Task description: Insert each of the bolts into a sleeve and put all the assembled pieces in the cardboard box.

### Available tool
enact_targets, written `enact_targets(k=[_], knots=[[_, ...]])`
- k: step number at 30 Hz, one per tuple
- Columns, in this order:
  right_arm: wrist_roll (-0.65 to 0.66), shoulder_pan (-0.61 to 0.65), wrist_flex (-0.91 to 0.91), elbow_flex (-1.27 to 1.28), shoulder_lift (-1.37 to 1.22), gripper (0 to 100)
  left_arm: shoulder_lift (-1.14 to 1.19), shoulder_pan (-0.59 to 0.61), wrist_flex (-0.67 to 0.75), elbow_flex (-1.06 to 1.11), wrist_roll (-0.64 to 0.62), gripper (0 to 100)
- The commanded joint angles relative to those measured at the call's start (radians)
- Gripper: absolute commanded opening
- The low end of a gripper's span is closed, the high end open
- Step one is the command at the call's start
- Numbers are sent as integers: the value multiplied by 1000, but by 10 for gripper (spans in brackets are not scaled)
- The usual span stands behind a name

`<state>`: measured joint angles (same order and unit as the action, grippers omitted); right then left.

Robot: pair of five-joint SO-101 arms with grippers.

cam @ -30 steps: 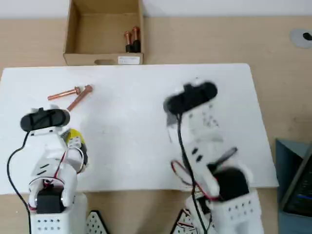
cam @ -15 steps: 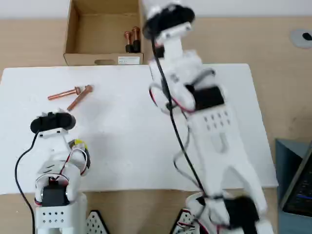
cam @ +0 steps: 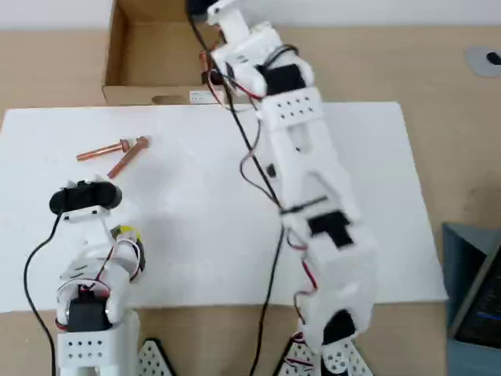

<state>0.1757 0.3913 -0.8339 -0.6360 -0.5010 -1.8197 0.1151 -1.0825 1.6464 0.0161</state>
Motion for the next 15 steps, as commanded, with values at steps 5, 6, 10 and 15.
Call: enact_targets(k=[5, 6, 10, 15], knots=[[164, 71, 34, -481, -346, 9, -4, 6, 6, -6, 5, 2], [178, 81, 34, -532, -394, 9, -4, 6, 6, -6, 5, 2], [238, 105, 34, -717, -565, 9, -4, 6, 6, -6, 5, 2], [308, 114, 26, -885, -734, 11, -4, 6, 6, -6, 5, 2]])
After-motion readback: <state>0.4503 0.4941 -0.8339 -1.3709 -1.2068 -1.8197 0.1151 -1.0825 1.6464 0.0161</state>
